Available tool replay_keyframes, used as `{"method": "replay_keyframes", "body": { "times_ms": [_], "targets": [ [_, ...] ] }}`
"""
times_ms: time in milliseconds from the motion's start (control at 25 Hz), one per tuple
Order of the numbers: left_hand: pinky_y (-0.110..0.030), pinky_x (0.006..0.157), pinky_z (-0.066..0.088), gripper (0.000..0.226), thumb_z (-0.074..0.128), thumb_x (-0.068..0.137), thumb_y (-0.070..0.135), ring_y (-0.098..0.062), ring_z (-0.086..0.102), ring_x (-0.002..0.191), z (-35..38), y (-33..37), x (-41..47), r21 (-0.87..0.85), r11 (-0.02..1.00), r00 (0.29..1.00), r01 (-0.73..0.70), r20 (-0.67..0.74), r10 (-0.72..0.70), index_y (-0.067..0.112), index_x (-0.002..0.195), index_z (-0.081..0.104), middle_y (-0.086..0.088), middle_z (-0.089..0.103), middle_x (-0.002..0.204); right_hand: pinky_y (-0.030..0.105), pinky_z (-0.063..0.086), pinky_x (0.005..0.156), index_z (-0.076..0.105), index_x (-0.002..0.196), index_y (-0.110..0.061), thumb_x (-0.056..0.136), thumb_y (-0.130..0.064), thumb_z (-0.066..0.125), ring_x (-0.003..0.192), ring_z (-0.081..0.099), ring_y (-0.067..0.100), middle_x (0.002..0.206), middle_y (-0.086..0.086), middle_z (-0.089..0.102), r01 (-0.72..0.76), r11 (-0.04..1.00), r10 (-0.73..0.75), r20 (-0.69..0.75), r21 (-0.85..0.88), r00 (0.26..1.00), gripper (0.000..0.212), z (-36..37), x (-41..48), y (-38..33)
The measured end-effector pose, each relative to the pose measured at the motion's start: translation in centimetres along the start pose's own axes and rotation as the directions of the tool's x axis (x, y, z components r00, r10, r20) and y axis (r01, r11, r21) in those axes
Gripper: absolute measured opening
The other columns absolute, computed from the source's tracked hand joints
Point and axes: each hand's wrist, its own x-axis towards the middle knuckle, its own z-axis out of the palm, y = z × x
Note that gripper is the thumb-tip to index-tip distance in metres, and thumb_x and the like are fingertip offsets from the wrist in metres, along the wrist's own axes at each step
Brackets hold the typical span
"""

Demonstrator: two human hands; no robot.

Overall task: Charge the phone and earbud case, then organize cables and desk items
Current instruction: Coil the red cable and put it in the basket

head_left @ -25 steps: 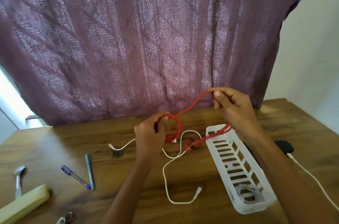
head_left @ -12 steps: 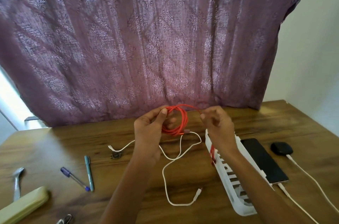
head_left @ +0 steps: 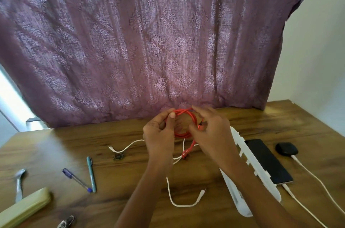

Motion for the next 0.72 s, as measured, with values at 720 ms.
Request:
{"method": "replay_keyframes", "body": {
  "times_ms": [720],
  "targets": [
    [-0.012, 0.093, 0.04, 0.056, 0.05, 0.077, -0.007, -0.008, 0.05, 0.101, 0.5, -0.5, -0.2, 0.479, 0.525, 0.672, -0.704, 0.688, 0.273, 0.009, 0.13, 0.046, 0.001, 0.042, 0.116, 0.03, 0.052, 0.069, 0.038, 0.087, -0.017, 0.088, -0.003, 0.056, 0.071, 0.061, 0.014, 0.074, 0.007, 0.062, -0.417, 0.731, 0.238, 0.37, 0.54, 0.898, 0.023, -2.2, 1.6, 1.0]
  ]
}}
